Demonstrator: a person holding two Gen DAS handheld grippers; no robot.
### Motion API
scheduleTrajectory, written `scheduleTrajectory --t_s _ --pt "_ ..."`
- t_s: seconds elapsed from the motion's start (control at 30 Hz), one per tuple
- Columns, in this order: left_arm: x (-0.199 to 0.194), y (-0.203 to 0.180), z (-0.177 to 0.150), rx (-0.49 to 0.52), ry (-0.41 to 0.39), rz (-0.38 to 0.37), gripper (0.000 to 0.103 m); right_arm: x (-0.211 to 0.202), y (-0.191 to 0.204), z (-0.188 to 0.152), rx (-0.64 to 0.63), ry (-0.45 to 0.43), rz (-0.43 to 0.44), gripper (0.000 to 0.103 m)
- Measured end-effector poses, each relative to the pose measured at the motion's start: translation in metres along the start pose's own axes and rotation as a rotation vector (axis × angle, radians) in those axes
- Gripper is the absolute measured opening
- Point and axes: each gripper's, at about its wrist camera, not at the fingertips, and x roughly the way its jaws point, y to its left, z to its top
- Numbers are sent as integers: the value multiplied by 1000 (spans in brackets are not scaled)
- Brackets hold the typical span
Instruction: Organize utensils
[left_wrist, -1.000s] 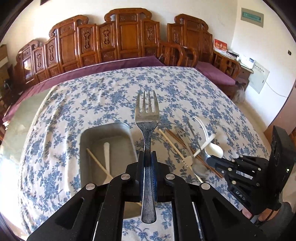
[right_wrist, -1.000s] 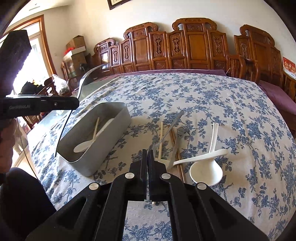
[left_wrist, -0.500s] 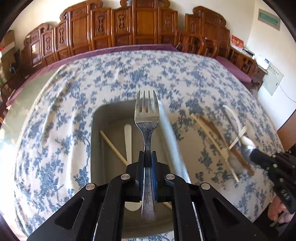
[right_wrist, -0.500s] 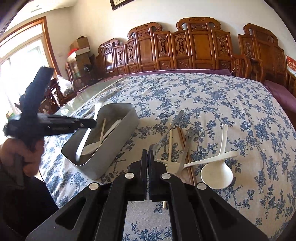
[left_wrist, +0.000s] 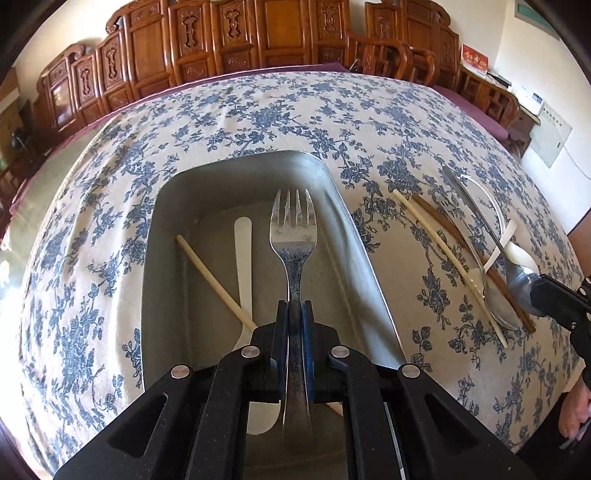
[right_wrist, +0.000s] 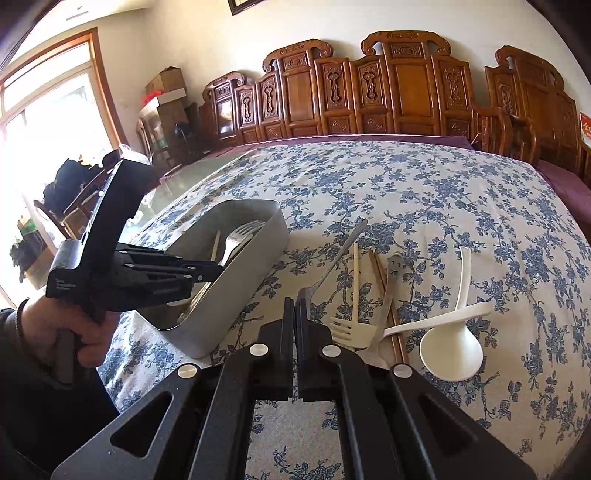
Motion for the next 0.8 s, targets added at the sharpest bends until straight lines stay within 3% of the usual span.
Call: scheduleTrajectory --t_s 0.3,0.8 --pt "-3 1 2 16 -14 3 6 1 2 0 -3 3 3 2" --pt "-50 35 11 -47 -133 -28 6 2 31 14 -14 -1 22 2"
